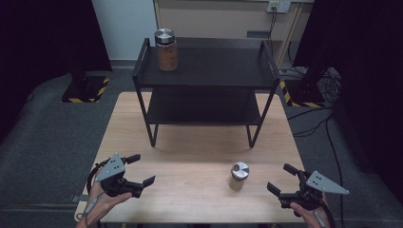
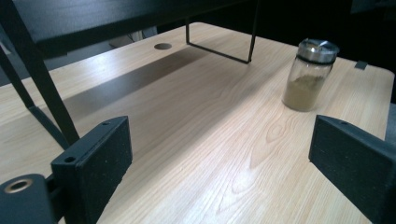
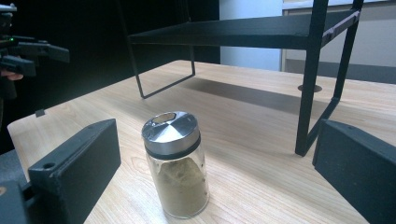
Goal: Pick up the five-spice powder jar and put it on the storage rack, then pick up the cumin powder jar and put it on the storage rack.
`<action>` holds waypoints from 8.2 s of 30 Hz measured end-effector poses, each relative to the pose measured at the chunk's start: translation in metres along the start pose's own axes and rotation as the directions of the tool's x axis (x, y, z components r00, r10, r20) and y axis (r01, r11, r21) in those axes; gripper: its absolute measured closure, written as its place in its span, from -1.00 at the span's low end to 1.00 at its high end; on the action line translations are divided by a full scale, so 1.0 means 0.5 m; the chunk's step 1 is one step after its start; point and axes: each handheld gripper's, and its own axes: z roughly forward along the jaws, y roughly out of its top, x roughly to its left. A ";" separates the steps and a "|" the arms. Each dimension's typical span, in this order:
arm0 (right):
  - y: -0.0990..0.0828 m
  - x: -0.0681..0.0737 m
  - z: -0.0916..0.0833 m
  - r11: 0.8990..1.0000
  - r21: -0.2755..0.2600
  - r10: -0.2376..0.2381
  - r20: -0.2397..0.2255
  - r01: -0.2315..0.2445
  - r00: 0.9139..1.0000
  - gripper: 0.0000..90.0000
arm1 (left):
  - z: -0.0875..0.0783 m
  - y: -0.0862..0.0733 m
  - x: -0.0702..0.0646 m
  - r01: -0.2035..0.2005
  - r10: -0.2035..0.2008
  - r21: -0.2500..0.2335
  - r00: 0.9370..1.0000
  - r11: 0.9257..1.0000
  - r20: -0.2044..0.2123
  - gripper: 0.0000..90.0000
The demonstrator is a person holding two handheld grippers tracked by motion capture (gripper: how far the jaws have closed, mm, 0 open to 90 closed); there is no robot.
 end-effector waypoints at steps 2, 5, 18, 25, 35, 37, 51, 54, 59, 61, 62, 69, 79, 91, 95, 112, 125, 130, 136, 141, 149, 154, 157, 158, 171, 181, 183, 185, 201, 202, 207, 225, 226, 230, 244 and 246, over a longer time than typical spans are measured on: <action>0.000 0.000 0.000 1.000 0.002 0.001 0.002 -0.001 1.000 -0.97 | -0.003 -0.008 -0.004 -0.005 0.005 -0.005 1.000 1.000 -0.008 -0.89; 0.000 0.000 0.001 1.000 0.002 -0.001 0.000 0.001 1.000 -0.97 | -0.011 -0.019 -0.011 -0.009 0.008 -0.022 1.000 1.000 -0.025 -0.89; -0.001 0.000 0.000 1.000 0.002 0.005 0.001 -0.005 1.000 -0.97 | -0.051 -0.056 -0.020 0.018 -0.028 -0.091 0.993 0.996 -0.113 -0.91; -0.001 -0.001 0.001 1.000 0.005 0.010 0.006 -0.010 1.000 -0.97 | -0.060 -0.069 -0.015 0.044 -0.061 -0.127 0.990 0.991 -0.128 -0.92; -0.001 0.000 -0.001 1.000 0.004 0.010 0.016 -0.011 1.000 -0.97 | -0.059 -0.073 -0.010 0.034 -0.048 -0.140 0.994 0.990 -0.097 -0.92; -0.001 0.001 0.000 1.000 0.005 0.011 0.016 -0.011 1.000 -0.97 | -0.058 -0.073 -0.009 0.030 -0.043 -0.145 0.995 0.989 -0.087 -0.92; -0.002 0.000 -0.002 1.000 0.004 0.012 0.021 -0.013 1.000 -0.97 | -0.061 -0.076 -0.009 0.032 -0.048 -0.150 0.994 0.988 -0.100 -0.93; -0.001 0.000 -0.001 1.000 0.003 0.012 0.021 -0.012 1.000 -0.97 | -0.061 -0.076 -0.011 0.030 -0.045 -0.145 0.994 0.989 -0.102 -0.93; 0.000 -0.001 0.001 1.000 0.006 0.009 0.017 -0.009 1.000 -0.97 | -0.061 -0.074 -0.014 0.022 -0.038 -0.145 0.994 0.989 -0.106 -0.93; 0.000 -0.001 0.001 1.000 0.006 0.007 0.016 -0.007 1.000 -0.97 | -0.062 -0.075 -0.014 0.027 -0.043 -0.147 0.993 0.989 -0.106 -0.93; 0.000 0.000 0.000 1.000 0.007 0.007 0.017 -0.007 1.000 -0.97 | -0.062 -0.075 -0.014 0.026 -0.042 -0.145 0.993 0.989 -0.107 -0.93; 0.000 0.000 0.000 1.000 0.005 0.006 0.017 -0.006 1.000 -0.97 | -0.064 -0.076 -0.015 0.025 -0.042 -0.147 0.993 0.989 -0.113 -0.93; 0.005 -0.007 0.003 1.000 0.008 -0.002 -0.023 0.003 1.000 -0.97 | -0.066 -0.078 -0.017 0.028 -0.047 -0.151 0.991 0.988 -0.124 -0.93; 0.043 -0.007 -0.008 0.998 0.028 -0.049 -0.059 0.051 0.997 -0.97 | -0.068 -0.079 -0.018 0.038 -0.059 -0.151 0.989 0.988 -0.135 -0.93; 0.053 -0.011 -0.011 0.998 0.039 -0.049 -0.067 0.052 0.997 -0.97 | -0.068 -0.080 -0.017 0.044 -0.066 -0.149 0.988 0.988 -0.140 -0.93; 0.107 -0.011 0.048 0.978 0.155 -0.118 -0.132 0.138 0.984 -0.96 | -0.066 -0.079 -0.015 0.039 -0.059 -0.144 0.989 0.989 -0.133 -0.93; 0.110 -0.010 0.142 0.959 0.238 -0.112 -0.183 0.154 0.977 -0.89 | -0.068 -0.079 -0.013 0.038 -0.058 -0.146 0.990 0.988 -0.131 -0.93; 0.107 -0.004 0.176 0.954 0.261 -0.100 -0.192 0.149 0.976 -0.89 | -0.070 -0.080 -0.013 0.039 -0.059 -0.149 0.990 0.988 -0.132 -0.93; 0.104 -0.003 0.200 0.948 0.284 -0.090 -0.193 0.144 0.977 -0.88 | -0.069 -0.080 -0.014 0.038 -0.058 -0.149 0.990 0.988 -0.130 -0.93; 0.101 -0.003 0.222 0.941 0.306 -0.086 -0.194 0.143 0.977 -0.86 | -0.069 -0.080 -0.014 0.038 -0.058 -0.148 0.990 0.988 -0.130 -0.93; 0.099 0.001 0.239 0.934 0.317 -0.113 -0.178 0.166 0.977 -0.32 | -0.070 -0.080 -0.013 0.038 -0.057 -0.145 0.990 0.989 -0.130 -0.93; 0.108 0.007 0.237 0.925 0.333 -0.131 -0.172 0.183 0.976 -0.21 | -0.070 -0.080 -0.013 0.039 -0.058 -0.146 0.990 0.989 -0.130 -0.93; 0.117 0.009 0.237 0.917 0.347 -0.142 -0.174 0.195 0.975 -0.21 | -0.071 -0.080 -0.013 0.040 -0.059 -0.148 0.990 0.988 -0.129 -0.93; 0.120 0.006 0.238 0.916 0.352 -0.137 -0.179 0.194 0.974 -0.21 | -0.071 -0.081 -0.013 0.041 -0.061 -0.149 0.990 0.988 -0.128 -0.93; 0.280 -0.033 0.227 0.918 0.322 -0.130 -0.311 0.233 0.941 -0.21 | -0.072 -0.082 -0.012 0.046 -0.066 -0.156 0.990 0.987 -0.125 -0.93; 0.411 -0.044 0.246 0.887 0.339 -0.155 -0.419 0.312 0.895 -0.21 | -0.071 -0.083 -0.011 0.047 -0.067 -0.156 0.990 0.987 -0.127 -0.93; 0.433 -0.046 0.250 0.884 0.342 -0.151 -0.436 0.318 0.887 -0.21 | -0.071 -0.083 -0.012 0.048 -0.068 -0.156 0.990 0.987 -0.126 -0.93; 0.454 -0.048 0.255 0.881 0.337 -0.156 -0.458 0.333 0.875 -0.21 | -0.071 -0.083 -0.012 0.047 -0.067 -0.156 0.990 0.987 -0.126 -0.93; 0.639 -0.039 0.271 0.872 0.330 -0.176 -0.479 0.362 0.860 -0.21 | -0.071 -0.084 -0.011 0.056 -0.076 -0.158 0.989 0.986 -0.124 -0.93; 0.650 -0.039 0.271 0.871 0.333 -0.176 -0.476 0.362 0.862 -0.21 | -0.071 -0.084 -0.011 0.056 -0.076 -0.158 0.989 0.986 -0.124 -0.93; 0.705 -0.036 0.271 0.874 0.338 -0.178 -0.448 0.351 0.876 -0.21 | -0.070 -0.085 -0.010 0.057 -0.077 -0.159 0.990 0.986 -0.122 -0.93; 0.842 -0.041 0.292 0.883 0.338 -0.196 -0.361 0.324 0.912 -0.21 | -0.074 -0.090 -0.005 0.080 -0.101 -0.177 0.988 0.981 -0.115 -0.93; 0.847 -0.040 0.294 0.883 0.340 -0.199 -0.356 0.325 0.913 -0.21 | -0.074 -0.091 -0.004 0.082 -0.104 -0.179 0.988 0.981 -0.115 -0.93; 0.865 -0.041 0.308 0.886 0.346 -0.195 -0.330 0.310 0.924 -0.21 | -0.074 -0.090 -0.004 0.078 -0.099 -0.175 0.988 0.981 -0.116 -0.93; 0.893 -0.048 0.370 0.916 0.353 -0.152 -0.134 0.190 0.979 -0.21 | -0.074 -0.090 -0.001 0.078 -0.098 -0.171 0.989 0.982 -0.114 -0.93; 0.895 -0.045 0.377 0.918 0.355 -0.155 -0.098 0.180 0.983 -0.21 | -0.074 -0.090 -0.001 0.078 -0.098 -0.170 0.989 0.982 -0.113 -0.93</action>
